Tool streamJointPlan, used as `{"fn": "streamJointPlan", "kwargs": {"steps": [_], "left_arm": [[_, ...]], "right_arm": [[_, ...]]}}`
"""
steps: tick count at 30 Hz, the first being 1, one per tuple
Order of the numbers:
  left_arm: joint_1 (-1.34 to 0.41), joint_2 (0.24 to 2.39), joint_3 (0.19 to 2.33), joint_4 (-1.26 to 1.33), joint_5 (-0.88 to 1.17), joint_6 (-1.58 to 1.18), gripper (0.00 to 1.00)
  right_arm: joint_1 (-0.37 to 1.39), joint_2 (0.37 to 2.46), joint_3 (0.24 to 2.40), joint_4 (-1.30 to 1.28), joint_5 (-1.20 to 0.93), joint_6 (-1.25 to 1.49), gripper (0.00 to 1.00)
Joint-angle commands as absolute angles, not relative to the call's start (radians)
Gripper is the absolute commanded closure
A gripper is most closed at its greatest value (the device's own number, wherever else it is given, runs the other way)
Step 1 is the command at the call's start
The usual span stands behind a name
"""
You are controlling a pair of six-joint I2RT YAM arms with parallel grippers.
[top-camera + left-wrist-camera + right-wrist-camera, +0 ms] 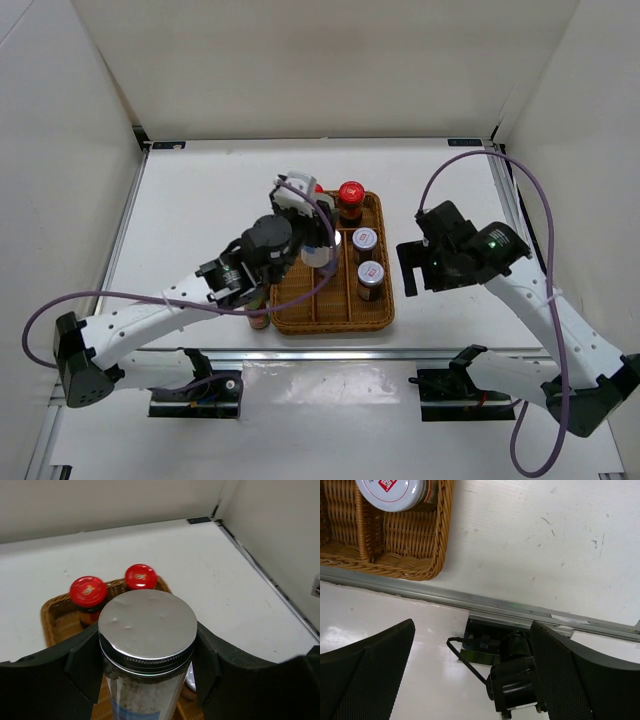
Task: Organize the condiment bottles
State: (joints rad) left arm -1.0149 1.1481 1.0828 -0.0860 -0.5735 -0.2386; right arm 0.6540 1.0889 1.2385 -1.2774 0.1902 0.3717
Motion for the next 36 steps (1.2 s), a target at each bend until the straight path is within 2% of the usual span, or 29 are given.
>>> {"fn": "streamJointPlan", "kwargs": {"steps": [1,8,11,13,14,30,34,36], "left_arm": [[-1.086,1.17,1.037,0.248,-0.574,-0.143,0.89],[-1.213,1.244,0.927,0.488,-0.546,0.07,0.89],[-1.223,1.253,0.861,0.564,-0.546,0.071,0.89],[-1.223,1.253,0.821,0.61,-0.481,0.092,0.89],[-1.223,1.253,0.769,0.671,-0.383,0.157,0.89],[-1.252,1.367,0.483,1.058,-0.488,0.012,0.89],[-1.262,1.367,0.457,1.049,-0.523,0.012,0.85],[-1.262,1.367,0.457,1.034,-0.523,-0.012,0.78]], "right_arm": [[0.65,1.054,1.292,-1.333,0.181,0.406,0.0],[0.65,1.014,1.31,-1.382,0.132,0.416,0.0],[0.65,1.005,1.321,-1.403,0.109,0.416,0.0],[0.65,1.005,1.321,-1.404,0.098,0.407,0.0],[0.65,1.005,1.331,-1.414,0.098,0.407,0.0],[0.65,0.954,1.342,-1.434,0.02,0.367,0.0],[0.65,0.954,1.342,-1.425,-0.003,0.348,0.0],[0.65,0.954,1.342,-1.425,-0.012,0.348,0.0]]}}
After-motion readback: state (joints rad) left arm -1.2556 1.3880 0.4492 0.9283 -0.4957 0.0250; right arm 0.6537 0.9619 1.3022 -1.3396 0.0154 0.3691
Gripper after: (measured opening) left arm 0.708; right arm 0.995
